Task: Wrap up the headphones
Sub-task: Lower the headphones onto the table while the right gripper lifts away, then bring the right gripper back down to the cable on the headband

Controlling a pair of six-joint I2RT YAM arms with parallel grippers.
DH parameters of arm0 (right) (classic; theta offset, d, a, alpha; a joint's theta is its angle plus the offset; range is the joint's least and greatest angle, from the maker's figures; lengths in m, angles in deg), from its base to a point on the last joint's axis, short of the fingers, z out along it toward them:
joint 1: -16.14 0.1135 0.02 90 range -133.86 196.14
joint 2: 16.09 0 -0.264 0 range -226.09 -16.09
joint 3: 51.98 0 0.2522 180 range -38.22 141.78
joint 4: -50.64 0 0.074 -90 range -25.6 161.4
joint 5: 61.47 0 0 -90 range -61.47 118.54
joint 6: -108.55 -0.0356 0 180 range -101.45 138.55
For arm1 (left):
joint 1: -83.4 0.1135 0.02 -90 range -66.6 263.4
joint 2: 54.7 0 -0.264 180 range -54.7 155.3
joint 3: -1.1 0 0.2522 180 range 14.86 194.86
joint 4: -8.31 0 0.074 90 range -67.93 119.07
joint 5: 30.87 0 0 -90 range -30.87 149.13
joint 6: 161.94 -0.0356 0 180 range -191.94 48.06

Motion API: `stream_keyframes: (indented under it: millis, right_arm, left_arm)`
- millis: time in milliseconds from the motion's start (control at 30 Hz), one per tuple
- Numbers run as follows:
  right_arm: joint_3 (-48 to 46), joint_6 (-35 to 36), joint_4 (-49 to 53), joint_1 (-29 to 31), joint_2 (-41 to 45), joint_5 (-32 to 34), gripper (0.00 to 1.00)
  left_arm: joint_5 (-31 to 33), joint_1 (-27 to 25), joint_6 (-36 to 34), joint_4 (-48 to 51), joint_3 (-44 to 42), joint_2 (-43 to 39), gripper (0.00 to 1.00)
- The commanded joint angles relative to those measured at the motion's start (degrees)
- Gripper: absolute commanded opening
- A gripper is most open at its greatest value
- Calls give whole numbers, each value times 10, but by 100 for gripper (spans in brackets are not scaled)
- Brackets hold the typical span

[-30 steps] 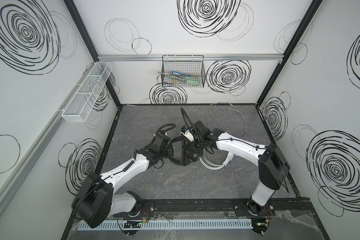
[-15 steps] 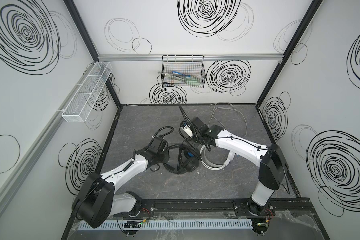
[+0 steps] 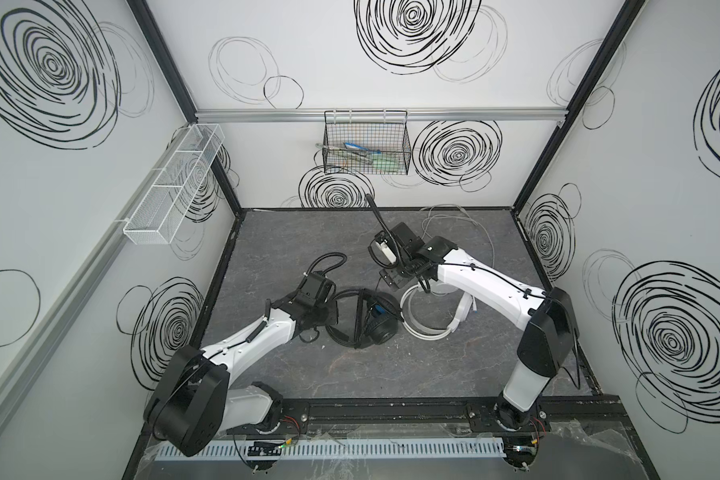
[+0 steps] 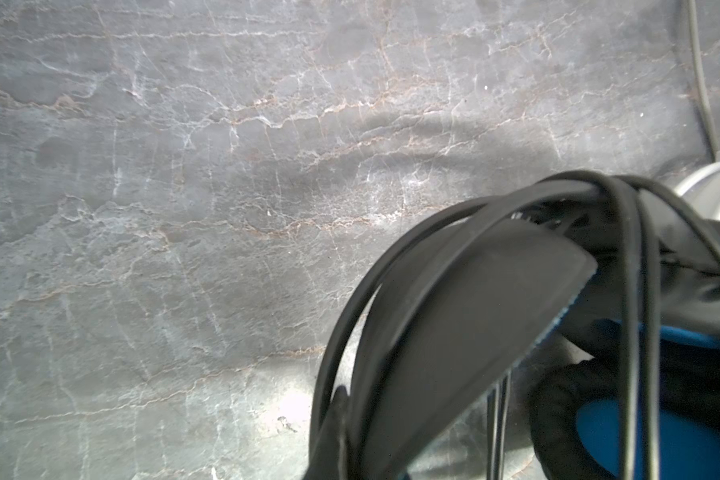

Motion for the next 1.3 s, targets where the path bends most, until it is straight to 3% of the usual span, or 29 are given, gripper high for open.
stream_keyframes:
  millis: [0, 267, 433, 533, 633, 700, 1067, 1267]
  right_arm:
    - [24, -16, 31, -1, 6, -2, 83]
    - [15, -26, 46, 7, 9, -38, 85]
    - [57, -20, 68, 24, 28, -90, 76]
    - [62, -20, 72, 38, 35, -175, 62]
    - [28, -20, 46, 46, 41, -289, 55]
    - [-2, -24, 25, 56, 40, -326, 51]
    - [-43, -14, 7, 65, -32, -322, 49]
    - [-53, -6, -22, 52, -52, -318, 38]
  left_arm:
    - [-11, 5, -3, -10, 11, -10, 0]
    - [-13, 5, 1, -9, 13, -14, 0]
    - [-13, 5, 0, -5, 14, -15, 0]
    - [-13, 5, 0, -6, 17, -13, 0]
    - [-13, 6, 0, -5, 22, -11, 0]
    - [-12, 6, 2, -6, 23, -12, 0]
    - [-12, 6, 9, -12, 12, -20, 0]
    - [-14, 6, 12, -16, 13, -21, 0]
